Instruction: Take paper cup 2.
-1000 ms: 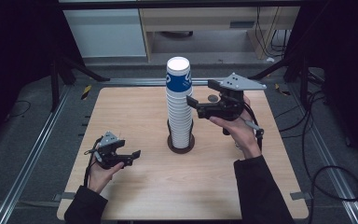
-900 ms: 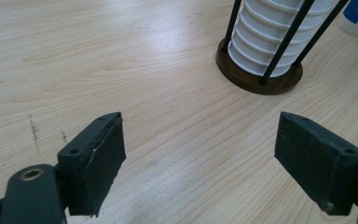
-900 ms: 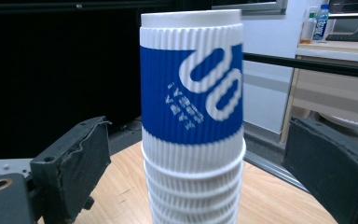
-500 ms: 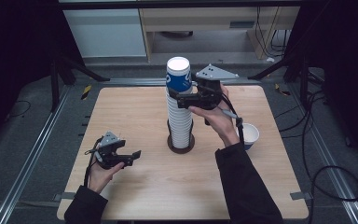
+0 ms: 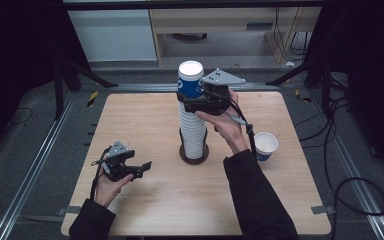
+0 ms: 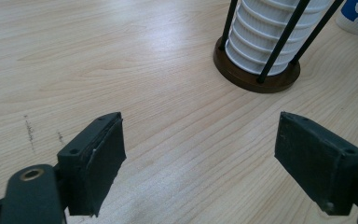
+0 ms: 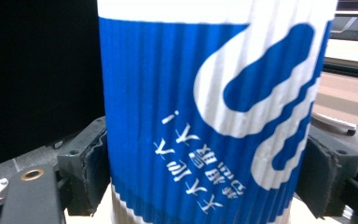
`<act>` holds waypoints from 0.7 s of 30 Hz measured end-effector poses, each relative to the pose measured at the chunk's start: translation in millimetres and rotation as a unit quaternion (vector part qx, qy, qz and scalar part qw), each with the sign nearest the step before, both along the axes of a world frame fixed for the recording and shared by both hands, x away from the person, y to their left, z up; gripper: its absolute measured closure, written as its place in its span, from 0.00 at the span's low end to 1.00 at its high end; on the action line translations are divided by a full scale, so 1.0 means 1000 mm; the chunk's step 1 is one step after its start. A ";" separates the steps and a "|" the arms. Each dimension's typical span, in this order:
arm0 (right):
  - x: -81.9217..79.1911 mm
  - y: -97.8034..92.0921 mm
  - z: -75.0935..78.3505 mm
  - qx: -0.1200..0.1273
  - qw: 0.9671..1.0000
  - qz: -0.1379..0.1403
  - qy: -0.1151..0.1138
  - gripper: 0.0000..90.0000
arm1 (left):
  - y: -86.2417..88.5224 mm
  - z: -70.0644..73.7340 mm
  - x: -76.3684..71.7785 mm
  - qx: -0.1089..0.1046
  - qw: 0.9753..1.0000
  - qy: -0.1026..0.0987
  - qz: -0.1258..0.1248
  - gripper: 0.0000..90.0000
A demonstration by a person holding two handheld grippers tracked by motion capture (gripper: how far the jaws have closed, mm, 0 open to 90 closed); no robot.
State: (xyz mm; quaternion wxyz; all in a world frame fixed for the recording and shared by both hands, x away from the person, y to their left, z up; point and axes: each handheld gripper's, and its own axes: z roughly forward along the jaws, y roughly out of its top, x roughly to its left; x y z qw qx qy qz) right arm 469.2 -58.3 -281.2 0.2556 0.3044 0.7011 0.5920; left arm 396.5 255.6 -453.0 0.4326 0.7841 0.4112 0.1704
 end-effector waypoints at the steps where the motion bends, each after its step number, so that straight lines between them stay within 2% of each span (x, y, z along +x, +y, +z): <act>1: 0.000 0.000 0.000 0.000 1.000 0.001 0.001 0.20 | 0.000 0.000 0.000 0.000 1.000 0.000 0.000 0.17; 12: 0.000 -0.001 0.003 -0.008 1.000 0.003 0.007 0.20 | 0.000 0.000 0.000 0.001 1.000 0.002 -0.001 0.17; 16: -0.001 -0.002 0.008 0.006 1.000 0.005 -0.005 0.21 | 0.001 0.000 0.000 -0.001 1.000 0.001 0.000 0.17; 21: -0.002 -0.002 0.016 -0.005 1.000 0.006 -0.006 0.22 | 0.000 0.000 0.000 0.001 1.000 0.003 -0.001 0.17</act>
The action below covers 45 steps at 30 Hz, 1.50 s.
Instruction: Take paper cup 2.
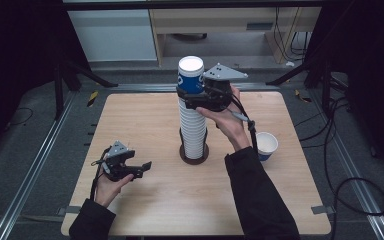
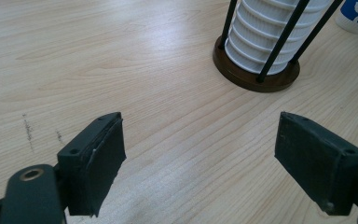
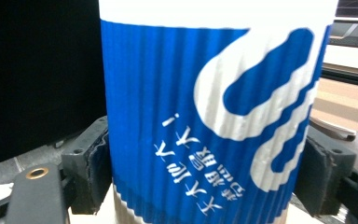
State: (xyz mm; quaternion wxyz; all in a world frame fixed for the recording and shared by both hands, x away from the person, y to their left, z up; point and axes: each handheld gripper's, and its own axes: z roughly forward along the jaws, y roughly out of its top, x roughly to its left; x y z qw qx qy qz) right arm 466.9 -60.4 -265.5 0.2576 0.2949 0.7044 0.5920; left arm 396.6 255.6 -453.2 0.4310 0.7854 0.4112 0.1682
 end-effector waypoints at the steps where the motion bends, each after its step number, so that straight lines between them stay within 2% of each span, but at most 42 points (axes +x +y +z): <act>1: 0.000 0.000 0.001 0.001 1.000 0.001 0.000 0.22 | 0.000 0.000 0.000 0.001 1.000 0.001 -0.001 0.17; 21: -0.005 -0.003 0.037 0.020 0.999 0.001 -0.030 0.23 | 0.001 0.000 0.000 -0.001 1.000 0.002 0.001 0.17; 26: -0.008 -0.010 0.045 0.029 0.999 0.000 -0.039 0.23 | 0.001 0.000 0.000 0.000 1.000 0.002 0.000 0.17; 34: -0.021 -0.028 0.057 0.026 0.998 -0.010 -0.059 0.23 | 0.001 0.000 0.000 0.000 1.000 0.000 0.001 0.17; 38: -0.030 -0.041 0.057 0.027 0.997 -0.015 -0.064 0.22 | 0.001 0.001 -0.001 -0.001 1.000 0.000 0.002 0.17; 45: -0.041 -0.070 0.041 0.024 0.998 -0.032 -0.054 0.22 | 0.000 0.001 -0.001 -0.001 1.000 -0.001 0.001 0.17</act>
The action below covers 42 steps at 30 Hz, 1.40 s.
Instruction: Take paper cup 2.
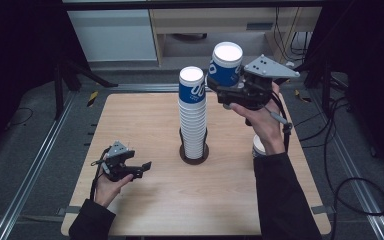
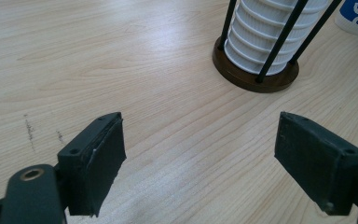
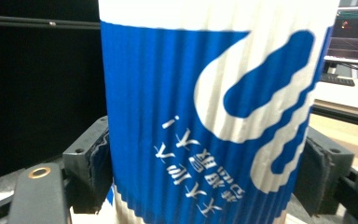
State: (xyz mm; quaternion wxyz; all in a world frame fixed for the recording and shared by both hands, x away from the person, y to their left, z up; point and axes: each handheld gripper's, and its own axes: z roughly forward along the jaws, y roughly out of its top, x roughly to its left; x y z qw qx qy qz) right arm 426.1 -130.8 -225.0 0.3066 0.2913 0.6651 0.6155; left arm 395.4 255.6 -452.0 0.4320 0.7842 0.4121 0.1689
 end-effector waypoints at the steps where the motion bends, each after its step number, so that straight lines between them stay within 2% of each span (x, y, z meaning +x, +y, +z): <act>1: -0.002 -0.004 -0.003 0.000 1.000 -0.001 0.001 0.22 | 0.000 0.000 0.000 0.000 1.000 0.000 0.000 0.17; 9: -0.014 -0.028 -0.033 -0.016 1.000 -0.002 0.018 0.22 | 0.000 0.001 -0.001 -0.001 1.000 -0.002 -0.004 0.17; 12: -0.017 -0.034 -0.043 -0.017 1.000 0.001 0.021 0.22 | 0.000 0.002 -0.001 0.000 1.000 -0.002 -0.005 0.17; 19: -0.021 -0.045 -0.069 -0.021 0.999 0.002 0.043 0.22 | -0.001 0.002 -0.002 0.000 1.000 -0.001 -0.008 0.17; 28: -0.025 -0.050 -0.094 -0.038 0.997 0.013 0.060 0.22 | -0.002 0.002 -0.003 0.000 1.000 -0.001 -0.015 0.17; 34: -0.027 -0.049 -0.113 -0.064 0.995 0.028 0.073 0.22 | -0.004 0.001 -0.003 0.001 1.000 0.002 -0.020 0.17; 42: -0.030 -0.054 -0.133 -0.065 0.993 0.050 0.089 0.22 | -0.005 0.004 -0.003 0.000 0.999 0.003 -0.032 0.18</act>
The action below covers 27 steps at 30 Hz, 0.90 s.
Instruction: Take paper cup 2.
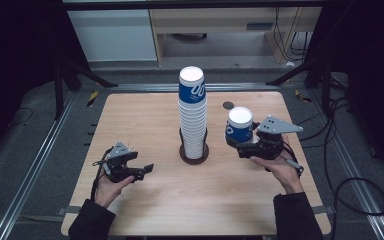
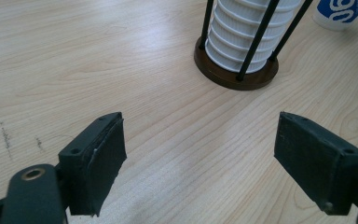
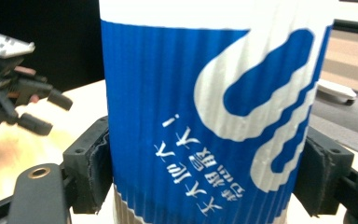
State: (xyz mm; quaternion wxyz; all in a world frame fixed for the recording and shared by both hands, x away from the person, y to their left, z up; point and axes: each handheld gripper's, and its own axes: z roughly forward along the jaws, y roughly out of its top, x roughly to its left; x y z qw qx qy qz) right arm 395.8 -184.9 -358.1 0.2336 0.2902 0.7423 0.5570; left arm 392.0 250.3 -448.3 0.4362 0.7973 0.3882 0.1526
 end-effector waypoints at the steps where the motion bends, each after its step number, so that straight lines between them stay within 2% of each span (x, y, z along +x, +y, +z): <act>1: -0.001 0.000 -0.003 -0.004 1.000 0.005 0.002 0.22 | -0.001 0.001 0.000 0.000 1.000 0.000 -0.001 0.18; 7: -0.002 0.004 -0.015 -0.013 0.999 0.041 0.018 0.22 | -0.003 0.003 -0.003 0.001 1.000 0.000 -0.015 0.18; 12: -0.003 0.014 -0.023 -0.045 0.996 0.068 0.027 0.22 | -0.004 0.008 -0.005 -0.001 1.000 -0.001 -0.028 0.18; 16: -0.004 0.025 -0.029 -0.065 0.992 0.104 0.030 0.22 | -0.008 0.011 -0.007 -0.001 0.999 0.000 -0.042 0.18; 19: -0.006 0.031 -0.034 -0.068 0.989 0.127 0.033 0.22 | -0.011 0.013 -0.009 0.002 0.998 -0.001 -0.057 0.18; 24: -0.008 0.039 -0.041 -0.079 0.984 0.154 0.039 0.22 | -0.016 0.016 -0.012 0.000 0.997 0.000 -0.080 0.18; 27: -0.010 0.045 -0.045 -0.088 0.980 0.172 0.043 0.22 | -0.018 0.017 -0.014 0.003 0.996 0.000 -0.088 0.18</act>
